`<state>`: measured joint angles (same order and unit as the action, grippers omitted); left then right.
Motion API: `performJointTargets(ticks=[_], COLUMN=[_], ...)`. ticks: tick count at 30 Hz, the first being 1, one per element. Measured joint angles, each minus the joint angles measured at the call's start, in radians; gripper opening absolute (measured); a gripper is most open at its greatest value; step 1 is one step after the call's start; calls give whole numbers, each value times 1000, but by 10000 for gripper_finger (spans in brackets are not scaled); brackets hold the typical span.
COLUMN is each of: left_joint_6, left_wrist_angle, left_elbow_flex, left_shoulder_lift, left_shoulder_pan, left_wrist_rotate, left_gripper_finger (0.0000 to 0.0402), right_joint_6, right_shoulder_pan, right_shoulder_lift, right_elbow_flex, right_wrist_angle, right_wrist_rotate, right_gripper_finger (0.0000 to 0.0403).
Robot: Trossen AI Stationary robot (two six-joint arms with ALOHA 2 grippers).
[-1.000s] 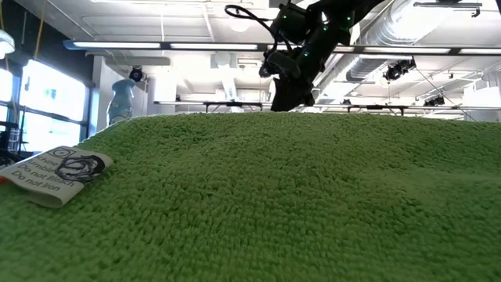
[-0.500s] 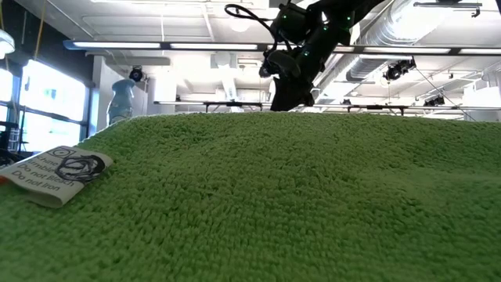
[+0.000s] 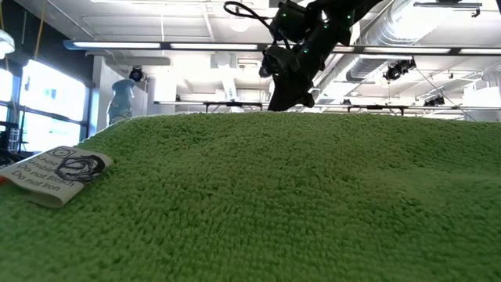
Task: Sort microfiber towel by color & place in baskets
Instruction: Put the green towel into the left transparent bin
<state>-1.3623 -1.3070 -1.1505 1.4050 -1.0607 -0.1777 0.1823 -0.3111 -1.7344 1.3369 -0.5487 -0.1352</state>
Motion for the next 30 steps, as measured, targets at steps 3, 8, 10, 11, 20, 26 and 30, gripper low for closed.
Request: performJointTargets(ticks=[3, 8, 10, 11, 20, 26, 30], left_joint_6=[42, 121, 152, 162, 198, 240, 241], left_wrist_angle=[121, 256, 290, 297, 209, 106, 120], left_elbow_flex=[93, 213, 248, 262, 204, 94, 64], left_shoulder_lift=[-37, -56, -58, -61, -44, -43, -43], left_shoulder_pan=[0, 0, 0, 0, -1, -1, -23], left_wrist_rotate=[19, 119, 141, 143, 136, 26, 19], left_gripper_finger=[0, 0, 0, 0, 0, 0, 0], right_joint_6=[33, 110, 142, 159, 272, 312, 312], right_shoulder_pan=[4, 18, 27, 32, 77, 98, 107], right_shoulder_lift=[0, 0, 0, 0, 0, 0, 0], right_elbow_flex=[0, 0, 0, 0, 0, 0, 0], right_wrist_angle=[0, 0, 0, 0, 41, 58, 57], right_wrist_rotate=[1, 12, 21, 22, 61, 86, 101], right_gripper_finger=[0, 0, 0, 0, 0, 0, 0])
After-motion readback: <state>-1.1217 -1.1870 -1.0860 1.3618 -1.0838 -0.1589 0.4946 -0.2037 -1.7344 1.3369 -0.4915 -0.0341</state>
